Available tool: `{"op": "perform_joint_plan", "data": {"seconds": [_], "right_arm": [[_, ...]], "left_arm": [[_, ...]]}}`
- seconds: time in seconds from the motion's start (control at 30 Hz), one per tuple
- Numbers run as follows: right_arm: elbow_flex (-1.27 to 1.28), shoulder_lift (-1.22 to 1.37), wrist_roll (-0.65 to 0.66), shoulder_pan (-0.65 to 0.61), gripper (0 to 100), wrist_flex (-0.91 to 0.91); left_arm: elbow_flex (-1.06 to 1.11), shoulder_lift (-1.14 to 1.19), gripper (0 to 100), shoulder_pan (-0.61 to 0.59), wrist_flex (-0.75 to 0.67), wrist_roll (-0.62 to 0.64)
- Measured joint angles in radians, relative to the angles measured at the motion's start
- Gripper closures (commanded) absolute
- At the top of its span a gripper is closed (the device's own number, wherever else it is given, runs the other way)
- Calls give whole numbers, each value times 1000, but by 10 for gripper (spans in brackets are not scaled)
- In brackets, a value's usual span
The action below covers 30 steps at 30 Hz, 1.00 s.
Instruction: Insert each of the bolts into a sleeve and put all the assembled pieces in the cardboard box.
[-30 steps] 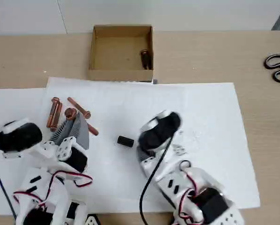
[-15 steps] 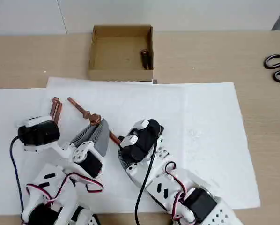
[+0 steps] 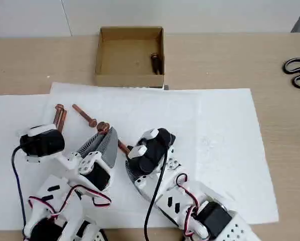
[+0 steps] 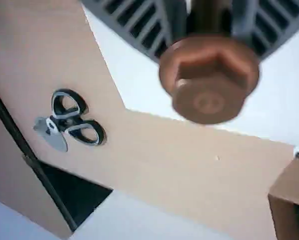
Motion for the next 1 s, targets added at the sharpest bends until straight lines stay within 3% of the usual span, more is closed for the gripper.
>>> {"op": "perform_joint_plan", "data": {"seconds": [0.37, 0.7, 0.9, 1.0], "right_arm": [[0, -2, 12, -9, 996, 0], [-8, -2, 94, -11, 996, 0], [-6, -2, 100, -17, 996, 0], [-6, 0, 100, -18, 996, 0]], "left_arm": [[14, 2, 994, 35, 5, -8], [14, 2, 994, 209, 175, -209], [11, -9, 989, 226, 216, -247], [11, -9, 889, 226, 219, -247]]}}
